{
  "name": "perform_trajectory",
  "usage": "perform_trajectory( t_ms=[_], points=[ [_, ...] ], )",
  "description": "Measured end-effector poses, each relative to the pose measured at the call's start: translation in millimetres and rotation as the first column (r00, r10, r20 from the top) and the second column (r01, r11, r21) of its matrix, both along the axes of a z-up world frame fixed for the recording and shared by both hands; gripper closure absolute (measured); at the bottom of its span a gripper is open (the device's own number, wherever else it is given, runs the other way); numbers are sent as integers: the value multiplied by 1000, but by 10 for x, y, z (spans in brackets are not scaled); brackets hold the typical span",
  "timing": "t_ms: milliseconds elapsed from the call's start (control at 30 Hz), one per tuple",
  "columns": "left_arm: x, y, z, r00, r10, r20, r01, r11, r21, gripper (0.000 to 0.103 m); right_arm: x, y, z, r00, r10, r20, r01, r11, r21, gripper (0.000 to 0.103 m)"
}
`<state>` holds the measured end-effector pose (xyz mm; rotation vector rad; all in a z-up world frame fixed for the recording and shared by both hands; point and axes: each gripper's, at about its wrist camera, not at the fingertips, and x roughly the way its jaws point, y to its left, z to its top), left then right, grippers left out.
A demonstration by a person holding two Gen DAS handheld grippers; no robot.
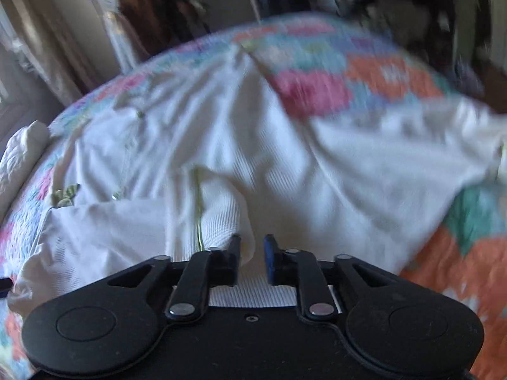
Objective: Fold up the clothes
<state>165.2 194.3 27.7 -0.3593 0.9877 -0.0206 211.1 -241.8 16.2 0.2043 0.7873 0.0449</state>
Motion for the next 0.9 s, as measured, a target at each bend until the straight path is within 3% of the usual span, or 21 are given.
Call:
perform_trajectory(
  t_ms=[100, 233, 333, 400, 467, 500, 567, 633, 700, 767, 833, 867, 900],
  points=[
    [-76, -264, 28, 994, -105, 9, 103, 986, 129, 48, -48, 124, 92, 996, 47, 72, -40, 995, -88, 61],
    [-197, -640, 0, 968, -249, -2, 240, 928, 286, 35, -47, 265, 145, 985, 138, 98, -126, 984, -127, 55],
    [-262, -844, -12, 950, -313, -7, 295, 887, 356, 34, -59, 349, 163, 977, 188, 97, -176, 977, -124, 51],
    [-284, -924, 0, 959, -281, 33, 239, 866, 440, 38, -97, 377, 140, 975, 206, 81, -195, 973, -122, 51],
    [-213, -973, -48, 968, -248, 31, 193, 820, 539, 70, -139, 392, 115, 973, 220, 67, -211, 970, -121, 50],
    [-164, -942, -77, 975, -221, 21, 172, 812, 557, 77, -160, 392, 102, 972, 226, 62, -217, 968, -123, 50],
    [-91, -821, -103, 990, -144, 10, 115, 830, 546, 99, -167, 384, 91, 973, 226, 55, -219, 969, -116, 50],
    [-88, -608, -74, 1000, -16, 25, 0, 854, 521, 102, -171, 394, 88, 973, 224, 62, -216, 970, -109, 50],
    [-146, -412, -12, 995, 77, 60, -97, 849, 520, 102, -178, 423, 86, 971, 230, 72, -220, 967, -129, 50],
    [-230, -219, 67, 991, 94, 91, -125, 891, 435, 102, -171, 464, 85, 967, 242, 75, -229, 962, -151, 50],
    [-291, -129, 120, 995, 26, 92, -53, 953, 298, 98, -156, 499, 77, 964, 255, 75, -240, 957, -165, 50],
    [-307, -151, 124, 996, -28, 83, 4, 964, 266, 97, -144, 513, 69, 963, 261, 72, -247, 955, -167, 50],
    [-316, -220, 110, 994, -84, 69, 61, 957, 282, 96, -136, 520, 54, 962, 266, 68, -252, 953, -167, 50]
  ],
)
